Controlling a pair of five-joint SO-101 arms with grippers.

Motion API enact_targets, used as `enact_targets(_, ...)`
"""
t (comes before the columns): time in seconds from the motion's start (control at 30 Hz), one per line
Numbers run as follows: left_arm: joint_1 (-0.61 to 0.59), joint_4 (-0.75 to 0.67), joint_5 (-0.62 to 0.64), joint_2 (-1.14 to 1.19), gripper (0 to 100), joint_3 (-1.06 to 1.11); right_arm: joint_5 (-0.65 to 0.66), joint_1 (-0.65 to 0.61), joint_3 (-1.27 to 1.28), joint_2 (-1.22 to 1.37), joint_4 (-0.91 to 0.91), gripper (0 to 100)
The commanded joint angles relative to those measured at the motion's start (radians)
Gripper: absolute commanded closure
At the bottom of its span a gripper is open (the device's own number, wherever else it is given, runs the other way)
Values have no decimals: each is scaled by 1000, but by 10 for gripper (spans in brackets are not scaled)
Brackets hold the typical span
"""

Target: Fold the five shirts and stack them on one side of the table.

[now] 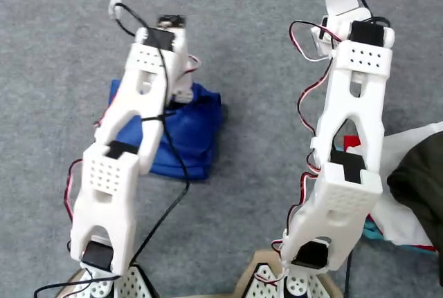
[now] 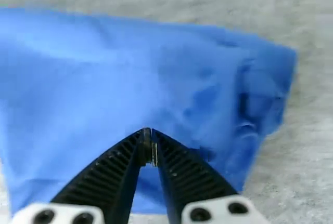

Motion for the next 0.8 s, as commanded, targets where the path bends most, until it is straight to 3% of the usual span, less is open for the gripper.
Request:
enact_targets(0.0,68,-32,-3,21,980,-112,-11,-15,-22,-8,8,988)
enact_targets(0.23,101,-147,-3,171,980,-245,-8,-13,-22,-8,8,988)
enact_targets(0.5,75,-144,-2,269,979,-445,-8,-13,-22,-8,8,988)
enact_targets(0.6,68,-78,0,269,980,-488,-8,-15,-22,-8,9,988)
enact_targets(0.7,54,74,-2,269,980,-588,-5,-16,-30,-16,40,988)
enact_targets(0.77,25,87,-2,265,981,-623,-5,-35,-51,-27,75,988)
